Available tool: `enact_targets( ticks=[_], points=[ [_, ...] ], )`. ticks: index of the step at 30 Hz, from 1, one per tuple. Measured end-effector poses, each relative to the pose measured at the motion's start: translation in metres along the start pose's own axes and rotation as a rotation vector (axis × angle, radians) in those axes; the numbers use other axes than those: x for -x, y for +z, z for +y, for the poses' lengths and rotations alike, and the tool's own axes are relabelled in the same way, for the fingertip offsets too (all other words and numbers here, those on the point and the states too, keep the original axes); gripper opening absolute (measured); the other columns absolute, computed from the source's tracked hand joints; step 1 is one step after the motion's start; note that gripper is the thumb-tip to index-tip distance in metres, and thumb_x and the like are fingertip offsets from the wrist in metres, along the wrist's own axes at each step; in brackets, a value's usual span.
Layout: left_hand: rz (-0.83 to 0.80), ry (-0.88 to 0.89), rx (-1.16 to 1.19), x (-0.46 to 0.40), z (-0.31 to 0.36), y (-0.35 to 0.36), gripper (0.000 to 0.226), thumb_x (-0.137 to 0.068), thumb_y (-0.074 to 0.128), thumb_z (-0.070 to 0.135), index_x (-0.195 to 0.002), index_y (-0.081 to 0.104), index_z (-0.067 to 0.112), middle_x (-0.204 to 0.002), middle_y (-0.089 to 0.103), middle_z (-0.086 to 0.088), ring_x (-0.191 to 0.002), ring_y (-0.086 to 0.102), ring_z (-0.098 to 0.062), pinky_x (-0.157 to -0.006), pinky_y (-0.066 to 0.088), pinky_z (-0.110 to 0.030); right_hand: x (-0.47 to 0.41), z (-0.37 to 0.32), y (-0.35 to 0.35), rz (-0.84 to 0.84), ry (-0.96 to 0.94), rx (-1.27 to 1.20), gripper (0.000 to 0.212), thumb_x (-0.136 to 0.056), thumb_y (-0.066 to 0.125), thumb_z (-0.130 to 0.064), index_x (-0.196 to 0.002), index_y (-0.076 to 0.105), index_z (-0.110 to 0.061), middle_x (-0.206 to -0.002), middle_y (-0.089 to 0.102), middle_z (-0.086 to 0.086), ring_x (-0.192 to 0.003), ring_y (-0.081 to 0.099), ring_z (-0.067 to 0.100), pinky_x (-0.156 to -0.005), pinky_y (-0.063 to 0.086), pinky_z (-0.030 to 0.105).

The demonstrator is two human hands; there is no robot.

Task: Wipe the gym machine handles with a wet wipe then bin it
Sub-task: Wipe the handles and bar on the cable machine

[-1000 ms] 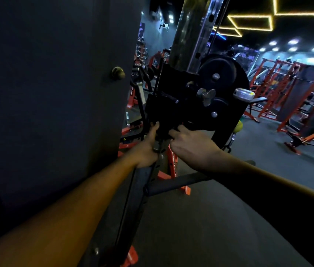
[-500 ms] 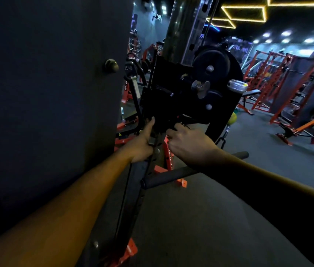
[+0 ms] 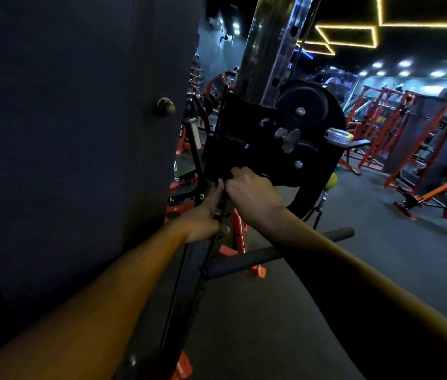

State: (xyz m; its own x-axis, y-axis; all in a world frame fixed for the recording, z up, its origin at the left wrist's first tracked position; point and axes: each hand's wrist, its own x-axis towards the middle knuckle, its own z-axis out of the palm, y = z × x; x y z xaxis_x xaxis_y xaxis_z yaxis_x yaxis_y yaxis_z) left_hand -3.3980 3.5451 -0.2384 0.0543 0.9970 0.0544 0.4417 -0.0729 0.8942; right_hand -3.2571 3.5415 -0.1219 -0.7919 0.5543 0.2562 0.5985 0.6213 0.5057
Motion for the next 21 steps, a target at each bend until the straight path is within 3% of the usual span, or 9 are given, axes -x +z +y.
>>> enact_targets(
  ticks=[6, 16, 21],
  points=[
    [-0.043, -0.019, 0.002, -0.001, -0.003, 0.001, 0.129, -0.071, 0.079, 0.032, -0.145, -0.022, 0.062, -0.165, -0.023, 0.017, -0.156, 0.002, -0.017, -0.124, 0.030, -0.046, 0.010, 0.003, 0.002, -0.008, -0.014, -0.032, 0.025, -0.100, 0.045, -0.007, -0.119, 0.061, -0.005, -0.126, 0.051, 0.009, -0.116, 0.047, 0.027, -0.081, 0.057, 0.039],
    [-0.041, 0.003, -0.030, -0.001, -0.004, 0.001, 0.125, -0.087, 0.079, 0.018, -0.149, -0.023, 0.055, -0.160, -0.033, 0.018, -0.155, -0.001, -0.017, -0.123, 0.031, -0.044, 0.063, 0.013, -0.017, -0.198, -0.191, 0.156, 0.014, -0.100, 0.046, -0.013, -0.104, 0.059, -0.012, -0.118, 0.056, 0.008, -0.110, 0.046, 0.025, -0.085, 0.051, 0.040],
    [-0.041, 0.007, 0.022, 0.002, 0.001, 0.001, 0.123, -0.086, 0.077, 0.018, -0.150, -0.021, 0.056, -0.160, -0.033, 0.021, -0.156, 0.003, -0.019, -0.120, 0.036, -0.045, 0.070, 0.013, -0.017, -0.151, -0.186, -0.009, 0.016, -0.101, 0.050, -0.014, -0.114, 0.058, -0.014, -0.121, 0.049, 0.004, -0.111, 0.050, 0.021, -0.087, 0.051, 0.036]
  ],
)
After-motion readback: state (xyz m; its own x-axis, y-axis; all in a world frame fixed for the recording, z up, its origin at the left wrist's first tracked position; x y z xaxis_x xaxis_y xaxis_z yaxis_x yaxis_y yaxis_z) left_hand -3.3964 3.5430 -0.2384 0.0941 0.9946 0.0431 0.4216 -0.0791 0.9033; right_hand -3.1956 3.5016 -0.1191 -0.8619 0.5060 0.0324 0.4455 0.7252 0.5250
